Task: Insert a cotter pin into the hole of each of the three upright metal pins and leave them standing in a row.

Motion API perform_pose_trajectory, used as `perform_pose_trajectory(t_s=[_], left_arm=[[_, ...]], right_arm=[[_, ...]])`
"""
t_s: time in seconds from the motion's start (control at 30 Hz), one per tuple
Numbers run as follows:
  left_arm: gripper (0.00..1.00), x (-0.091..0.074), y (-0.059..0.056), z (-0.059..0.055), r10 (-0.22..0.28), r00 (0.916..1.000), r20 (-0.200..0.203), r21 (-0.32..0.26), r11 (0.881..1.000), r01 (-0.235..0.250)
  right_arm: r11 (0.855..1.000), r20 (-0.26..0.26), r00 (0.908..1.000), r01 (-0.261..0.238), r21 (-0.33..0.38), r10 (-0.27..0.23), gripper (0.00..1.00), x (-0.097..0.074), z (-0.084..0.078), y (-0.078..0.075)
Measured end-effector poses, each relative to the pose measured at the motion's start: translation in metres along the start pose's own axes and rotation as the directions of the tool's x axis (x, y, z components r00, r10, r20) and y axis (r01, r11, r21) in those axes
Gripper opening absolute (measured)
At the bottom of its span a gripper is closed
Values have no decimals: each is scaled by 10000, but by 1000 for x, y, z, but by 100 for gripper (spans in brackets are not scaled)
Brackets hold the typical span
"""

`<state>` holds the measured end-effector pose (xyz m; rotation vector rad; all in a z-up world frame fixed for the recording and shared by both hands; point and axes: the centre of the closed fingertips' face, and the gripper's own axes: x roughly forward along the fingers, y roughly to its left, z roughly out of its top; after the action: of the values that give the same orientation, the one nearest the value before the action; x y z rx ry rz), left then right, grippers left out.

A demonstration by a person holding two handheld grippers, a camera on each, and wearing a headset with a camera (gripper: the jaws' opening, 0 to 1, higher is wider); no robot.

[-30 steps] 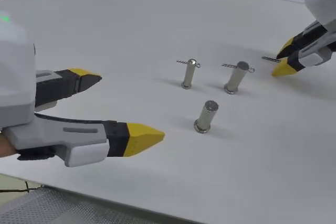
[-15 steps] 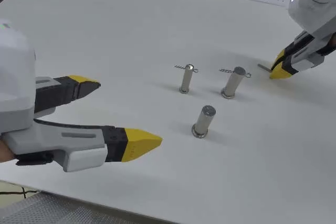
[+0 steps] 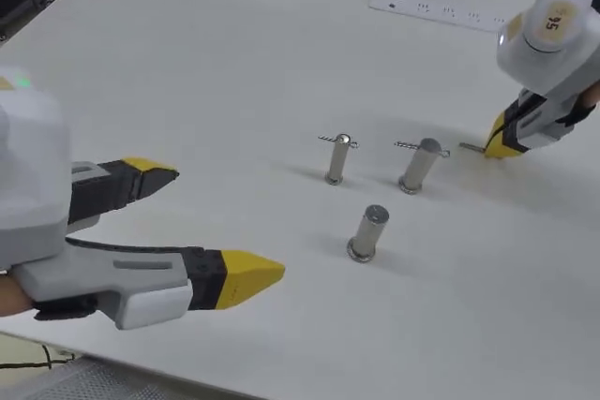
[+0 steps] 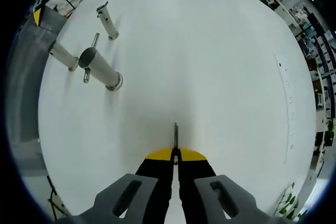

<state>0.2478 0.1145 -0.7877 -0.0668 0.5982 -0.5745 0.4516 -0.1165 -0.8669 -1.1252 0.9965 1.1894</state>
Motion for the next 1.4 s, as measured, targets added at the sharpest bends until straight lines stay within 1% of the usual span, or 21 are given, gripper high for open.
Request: perform_pose_trajectory(t_s=[0.07, 0.1, 0.27, 0.43, 0.47, 0.5, 0.57, 0.7, 0.77, 0.8, 0.83, 0.87, 0.9, 0.93, 1.1, 1.13, 1.2, 1.27, 1.33, 1.37, 1.4], left_arm=[[82, -2, 1, 3, 134, 9997, 180, -21, 9999, -134], [82, -3, 2, 5, 183, 9994, 277, -22, 9998, -183], [82, -3, 2, 10, 269, 9988, 417, -118, 9996, -264], [82, -1, -2, 13, 143, 9993, 339, -157, 9998, -137], [84, 0, -3, 11, 97, 9998, 155, -326, 9994, -92], [85, 1, -5, 7, 9, 9999, -130, -584, 9983, -17], [83, 3, -5, 11, -27, 10000, 71, -373, 9993, 30], [81, 7, -12, 13, -342, 9994, 107, -589, 9977, 348], [81, 10, -16, 14, -469, 9989, 39, -516, 9976, 470], [81, 12, -19, 15, -548, 9985, 19, -471, 9974, 548], [81, 12, -20, 15, -602, 9982, 21, -444, 9972, 603], [81, 14, -22, 17, -687, 9976, 71, -422, 9967, 690], [81, 15, -23, 18, -727, 9973, 93, -413, 9965, 730], [81, 16, -27, 19, -871, 9961, 128, -372, 9955, 875], [79, 23, -40, 26, -1362, 9903, 264, -379, 9898, 1371], [78, 25, -43, 28, -1485, 9883, 334, -299, 9883, 1495], [77, 28, -49, 35, -1665, 9842, 606, -125, 9858, 1675], [76, 31, -54, 43, -1797, 9789, 976, 52, 9836, 1801], [74, 33, -60, 47, -2030, 9736, 1042, 52, 9790, 2036], [73, 34, -63, 50, -2143, 9708, 1078, 41, 9766, 2151], [71, 35, -64, 52, -2212, 9691, 1091, 46, 9750, 2220]], right_arm=[[9996, -352, 9994, 43, -274, -53, 3, -1, -7, -1], [9994, -355, 9993, 95, -323, -106, 2, -1, -8, -2], [9994, 64, 9996, 270, -214, -269, 2, -12, -6, -5], [9961, 853, 9933, 808, -367, -774, 2, -34, 5, 2], [9959, 977, 9920, 837, -343, -800, 2, -37, 6, 4], [9965, 1352, 9879, 801, -230, -763, 2, -42, 10, 10], [9964, 1769, 9806, 852, 20, -842, 3, -50, 13, 20], [9941, 2192, 9696, 1062, 221, -1084, 3, -61, 11, 35], [9923, 2536, 9596, 1130, 501, -1221, 3, -69, 11, 46], [9907, 2835, 9499, 1159, 718, -1316, 3, -73, 12, 52], [9868, 3078, 9386, 1344, 905, -1561, 3, -77, 14, 51], [9823, 3179, 9315, 1468, 1162, -1768, 3, -81, 12, 53], [9811, 3196, 9296, 1526, 1193, -1834, 3, -83, 12, 56], [9750, 3382, 9169, 1748, 1372, -2120, 3, -88, 13, 59], [9626, 3893, 8845, 1983, 1847, -2569, 3, -103, 13, 75], [9592, 4226, 8653, 2023, 1976, -2696, 3, -107, 17, 77], [9537, 4593, 8409, 2035, 2216, -2861, 3, -112, 21, 86], [9487, 4721, 8283, 2114, 2351, -3016, 3, -114, 21, 91], [9460, 4839, 8184, 2148, 2426, -3099, 3, -115, 23, 98], [9445, 4961, 8092, 2152, 2482, -3148, 3, -116, 27, 103], [9429, 5020, 8037, 2170, 2528, -3196, 3, -117, 28, 106]])
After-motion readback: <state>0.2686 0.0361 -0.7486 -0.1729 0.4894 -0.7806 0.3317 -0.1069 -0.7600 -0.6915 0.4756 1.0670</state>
